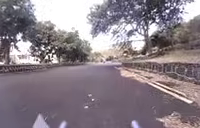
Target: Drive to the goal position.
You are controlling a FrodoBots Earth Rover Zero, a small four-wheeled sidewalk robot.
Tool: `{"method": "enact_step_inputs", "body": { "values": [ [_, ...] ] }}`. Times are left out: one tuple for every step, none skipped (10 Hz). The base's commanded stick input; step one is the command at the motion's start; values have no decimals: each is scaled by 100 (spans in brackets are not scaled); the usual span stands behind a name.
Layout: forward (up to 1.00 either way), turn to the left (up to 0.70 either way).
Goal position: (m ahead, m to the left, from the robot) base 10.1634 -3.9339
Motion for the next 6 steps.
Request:
{"method": "enact_step_inputs", "body": {
  "values": [
    [70,-28],
    [70,-26],
    [70,-13],
    [70,0],
    [70,0],
    [70,0]
  ]
}}
